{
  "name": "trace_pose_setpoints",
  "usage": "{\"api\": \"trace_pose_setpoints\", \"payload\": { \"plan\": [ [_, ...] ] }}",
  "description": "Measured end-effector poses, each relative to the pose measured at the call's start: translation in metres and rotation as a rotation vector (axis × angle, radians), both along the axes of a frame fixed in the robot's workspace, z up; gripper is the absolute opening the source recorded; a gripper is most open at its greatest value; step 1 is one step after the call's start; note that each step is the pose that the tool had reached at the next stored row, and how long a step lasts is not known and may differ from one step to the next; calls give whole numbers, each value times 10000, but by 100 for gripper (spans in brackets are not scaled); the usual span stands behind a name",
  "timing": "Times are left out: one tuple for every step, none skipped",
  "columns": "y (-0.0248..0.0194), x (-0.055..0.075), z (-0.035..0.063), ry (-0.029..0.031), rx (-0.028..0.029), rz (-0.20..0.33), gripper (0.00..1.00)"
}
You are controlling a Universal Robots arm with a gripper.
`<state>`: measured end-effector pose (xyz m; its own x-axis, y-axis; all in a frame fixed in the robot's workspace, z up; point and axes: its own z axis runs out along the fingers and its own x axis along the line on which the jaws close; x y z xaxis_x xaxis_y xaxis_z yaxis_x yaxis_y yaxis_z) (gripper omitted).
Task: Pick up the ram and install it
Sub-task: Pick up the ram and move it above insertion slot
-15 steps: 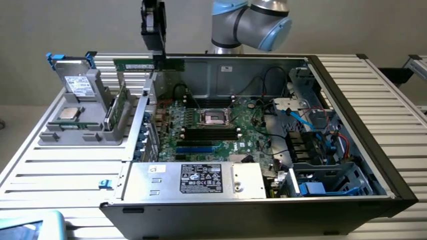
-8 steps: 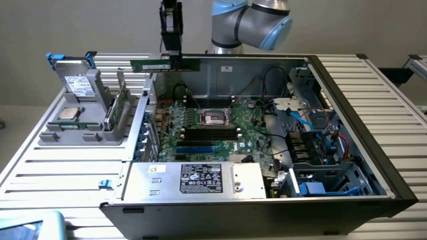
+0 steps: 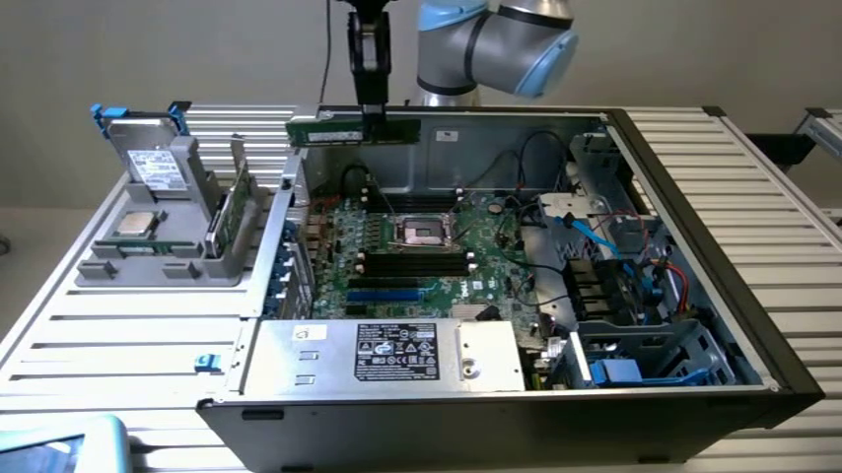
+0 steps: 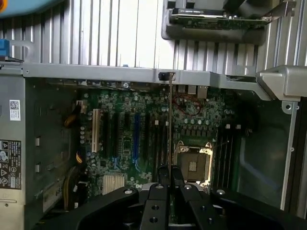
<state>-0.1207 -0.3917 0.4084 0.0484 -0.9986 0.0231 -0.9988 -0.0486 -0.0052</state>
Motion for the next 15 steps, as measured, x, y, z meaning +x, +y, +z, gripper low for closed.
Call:
{"api": "trace_pose_setpoints", "payload": {
  "plan": [
    [6,32,-11,0,0,-2,14],
    [13,61,-22,0,0,-3,14],
    [23,89,-30,0,-1,-5,14],
    [31,117,-39,0,0,-6,14],
    [39,144,-46,0,0,-9,14],
    [47,175,-55,0,0,-13,14],
    [53,202,-64,0,0,-16,14],
    [60,232,-72,0,0,-19,14],
    [69,264,-80,0,1,-21,14],
    [78,294,-86,-1,1,-23,14],
    [88,322,-91,-1,-1,-26,14],
    [98,349,-96,-1,-2,-29,14],
    [109,374,-100,-4,-7,-32,14],
    [121,401,-104,-8,-15,-34,14],
    [133,428,-108,-12,-24,-36,14]
  ]
}}
